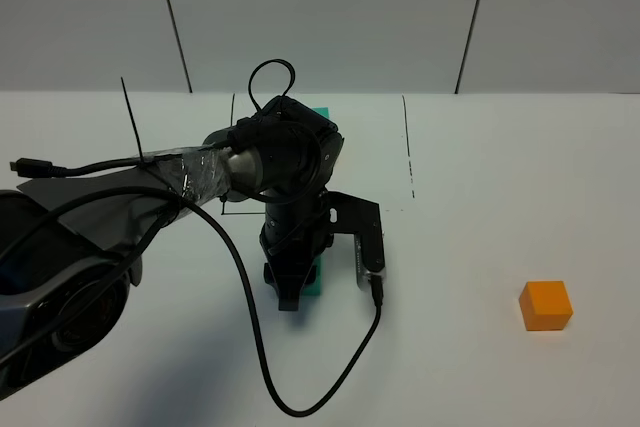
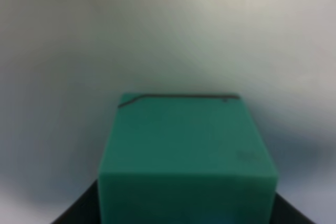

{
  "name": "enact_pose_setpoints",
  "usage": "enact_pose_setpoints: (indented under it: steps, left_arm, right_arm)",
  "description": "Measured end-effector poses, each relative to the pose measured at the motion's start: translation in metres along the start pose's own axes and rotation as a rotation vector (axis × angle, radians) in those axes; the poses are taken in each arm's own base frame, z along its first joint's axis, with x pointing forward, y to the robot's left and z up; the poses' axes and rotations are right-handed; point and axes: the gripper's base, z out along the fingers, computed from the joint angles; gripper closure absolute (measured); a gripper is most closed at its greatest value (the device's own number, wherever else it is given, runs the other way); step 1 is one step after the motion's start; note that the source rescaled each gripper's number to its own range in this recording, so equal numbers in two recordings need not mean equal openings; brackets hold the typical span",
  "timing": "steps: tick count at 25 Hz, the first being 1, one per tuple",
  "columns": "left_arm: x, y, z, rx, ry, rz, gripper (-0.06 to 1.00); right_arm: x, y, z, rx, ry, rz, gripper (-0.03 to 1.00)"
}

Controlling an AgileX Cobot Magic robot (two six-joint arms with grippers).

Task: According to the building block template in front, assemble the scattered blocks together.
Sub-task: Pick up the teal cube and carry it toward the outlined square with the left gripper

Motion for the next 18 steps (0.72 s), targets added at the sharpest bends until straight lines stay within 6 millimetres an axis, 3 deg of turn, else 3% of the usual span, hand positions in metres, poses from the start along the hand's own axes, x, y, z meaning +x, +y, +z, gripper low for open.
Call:
enact_pose_setpoints:
  steps: [15,18]
  left_arm:
    - [-0.0052,0.0018,0.0002,-0.019,-0.057,-0.020,0.94]
    - [-0.0052,0.0018,0.0002,-0.019,-0.057,-0.020,0.90]
  right_arm:
    - [0.0000,0.0000,0.0000,0.000,0.000,0.000,0.97]
    - [0.0000,0.0000,0.0000,0.000,0.000,0.000,0.97]
